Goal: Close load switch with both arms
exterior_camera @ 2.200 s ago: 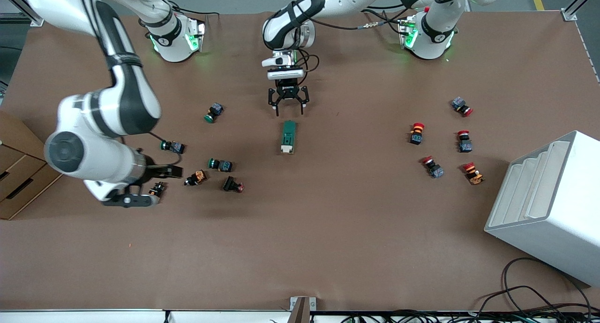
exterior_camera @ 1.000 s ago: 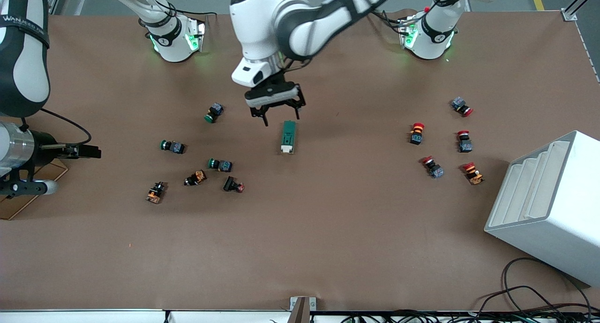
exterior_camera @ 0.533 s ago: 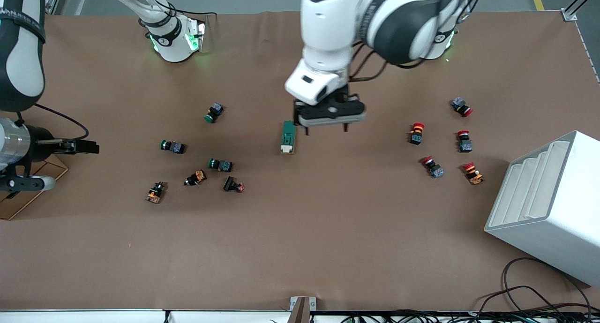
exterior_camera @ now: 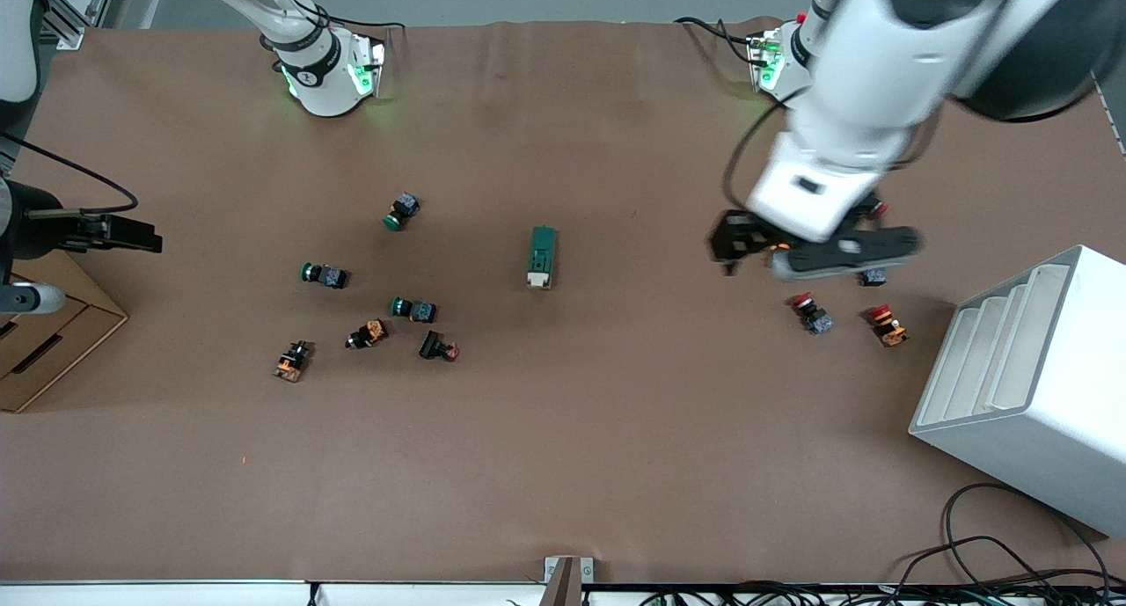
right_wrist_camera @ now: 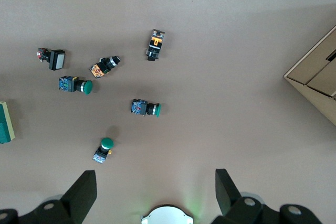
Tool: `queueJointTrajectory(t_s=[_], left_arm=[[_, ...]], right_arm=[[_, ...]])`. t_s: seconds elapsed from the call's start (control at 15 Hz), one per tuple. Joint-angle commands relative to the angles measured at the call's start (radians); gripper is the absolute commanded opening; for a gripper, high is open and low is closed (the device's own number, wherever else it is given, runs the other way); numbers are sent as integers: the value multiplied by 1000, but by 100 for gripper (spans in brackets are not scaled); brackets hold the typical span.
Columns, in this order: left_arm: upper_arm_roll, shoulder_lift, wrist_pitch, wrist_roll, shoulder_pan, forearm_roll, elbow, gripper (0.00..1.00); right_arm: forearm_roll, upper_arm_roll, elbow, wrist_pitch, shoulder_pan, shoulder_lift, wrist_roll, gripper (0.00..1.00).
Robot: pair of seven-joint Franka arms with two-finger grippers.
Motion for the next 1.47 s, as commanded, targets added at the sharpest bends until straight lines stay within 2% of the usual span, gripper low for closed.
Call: queueJointTrajectory(t_s=[0.0,0.33,0.47,0.53,0.73,0.8,0.93,1.13,1.4], left_arm=[[-3,-58,-84,154,70,-28,-9,100],[-5,-100,-140,398,212,-27,-12,100],[42,-153,-138,504,199,-40,-25,100],[99,-167,-138,534,162,-48,-35,100],[362,-250,-137,645,29,-170,-130,100],[422,-262,-137,679,9,-216,-143,100],[484,-294,-138,708,-33,-221,-184,100],[504,-374,-137,711,-47,-228,-293,100],[511,-425,-119,717,-51,-229,-370,100]], right_arm=[[-8,5,-91,25,-6,-92,-6,100],[-8,4,-152,48,1,-165,-8,100],[-10,2,-163,53,11,-184,-8,100],[-13,-8,-163,56,26,-187,-6,100],[-10,-14,-163,70,33,-195,-6,100],[-7,-14,-163,70,31,-195,-6,100],[-1,-16,-163,68,22,-195,-5,100],[-1,-16,-171,53,24,-214,9,100],[1,-8,-230,71,25,-260,58,100]])
